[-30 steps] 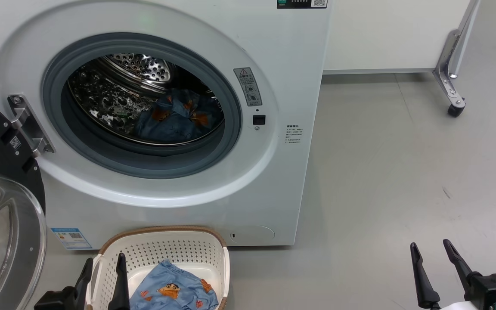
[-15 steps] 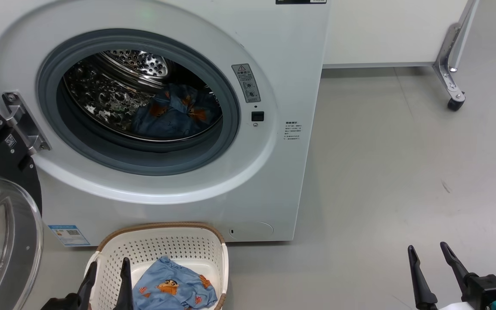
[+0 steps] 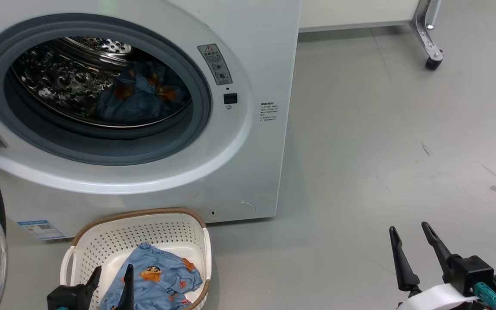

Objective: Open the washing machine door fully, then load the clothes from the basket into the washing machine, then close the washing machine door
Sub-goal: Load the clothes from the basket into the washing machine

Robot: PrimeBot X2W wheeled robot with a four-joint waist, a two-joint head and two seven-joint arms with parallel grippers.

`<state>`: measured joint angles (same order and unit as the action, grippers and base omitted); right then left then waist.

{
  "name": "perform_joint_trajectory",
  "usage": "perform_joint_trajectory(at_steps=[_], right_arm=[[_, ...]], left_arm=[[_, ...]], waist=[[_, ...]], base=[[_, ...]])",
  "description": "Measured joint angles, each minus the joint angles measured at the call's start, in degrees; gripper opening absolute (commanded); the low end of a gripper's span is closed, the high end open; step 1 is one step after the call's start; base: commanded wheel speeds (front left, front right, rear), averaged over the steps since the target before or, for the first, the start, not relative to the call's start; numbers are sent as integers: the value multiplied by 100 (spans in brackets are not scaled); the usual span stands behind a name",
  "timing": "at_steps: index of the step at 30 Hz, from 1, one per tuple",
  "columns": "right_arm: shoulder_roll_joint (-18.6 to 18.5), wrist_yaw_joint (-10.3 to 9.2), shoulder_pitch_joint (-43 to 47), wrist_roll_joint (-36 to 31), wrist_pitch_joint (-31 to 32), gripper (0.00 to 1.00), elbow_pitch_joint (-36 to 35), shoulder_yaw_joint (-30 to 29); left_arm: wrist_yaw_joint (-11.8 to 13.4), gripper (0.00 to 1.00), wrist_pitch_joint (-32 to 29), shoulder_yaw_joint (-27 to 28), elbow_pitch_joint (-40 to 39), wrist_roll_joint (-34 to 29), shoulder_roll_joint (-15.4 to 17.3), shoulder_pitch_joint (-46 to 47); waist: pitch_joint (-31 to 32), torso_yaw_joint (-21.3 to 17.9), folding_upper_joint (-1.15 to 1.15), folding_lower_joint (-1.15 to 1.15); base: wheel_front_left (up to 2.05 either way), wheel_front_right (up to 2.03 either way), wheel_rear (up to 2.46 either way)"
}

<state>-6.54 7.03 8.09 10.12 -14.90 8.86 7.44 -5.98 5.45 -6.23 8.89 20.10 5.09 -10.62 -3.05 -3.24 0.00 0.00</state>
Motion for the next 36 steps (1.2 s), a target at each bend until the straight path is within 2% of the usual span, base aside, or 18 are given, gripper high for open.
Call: perform_joint_trajectory(at_steps=[4, 6, 13, 25, 36], right_arm=[[131, 0, -212, -7, 1, 100, -59, 105], [145, 0, -320, -9, 0, 100, -82, 194], [275, 0, -845, -62, 1, 100, -180, 409], [313, 0, -1290, -62, 0, 100, -212, 428], [336, 0, -1501, -124, 0, 100, -275, 444]], left_arm=[[112, 100, -527, 25, 328, 38, 20, 236], [166, 100, -794, 19, 557, -102, 208, 325], [250, 100, -1499, 346, 1068, 126, 488, 821], [248, 100, -2062, 580, 1841, 488, 610, 1659], [247, 100, -2616, 788, 2551, 829, 728, 2090]], waist=[[-274, -156, 0, 0], [-417, -238, 0, 0], [-940, -566, 0, 0], [-1765, -1157, 0, 1], [-2300, -1442, 0, 1]], base=[[0, 0, 0], [0, 0, 0], [0, 0, 0], [0, 0, 0], [0, 0, 0]])
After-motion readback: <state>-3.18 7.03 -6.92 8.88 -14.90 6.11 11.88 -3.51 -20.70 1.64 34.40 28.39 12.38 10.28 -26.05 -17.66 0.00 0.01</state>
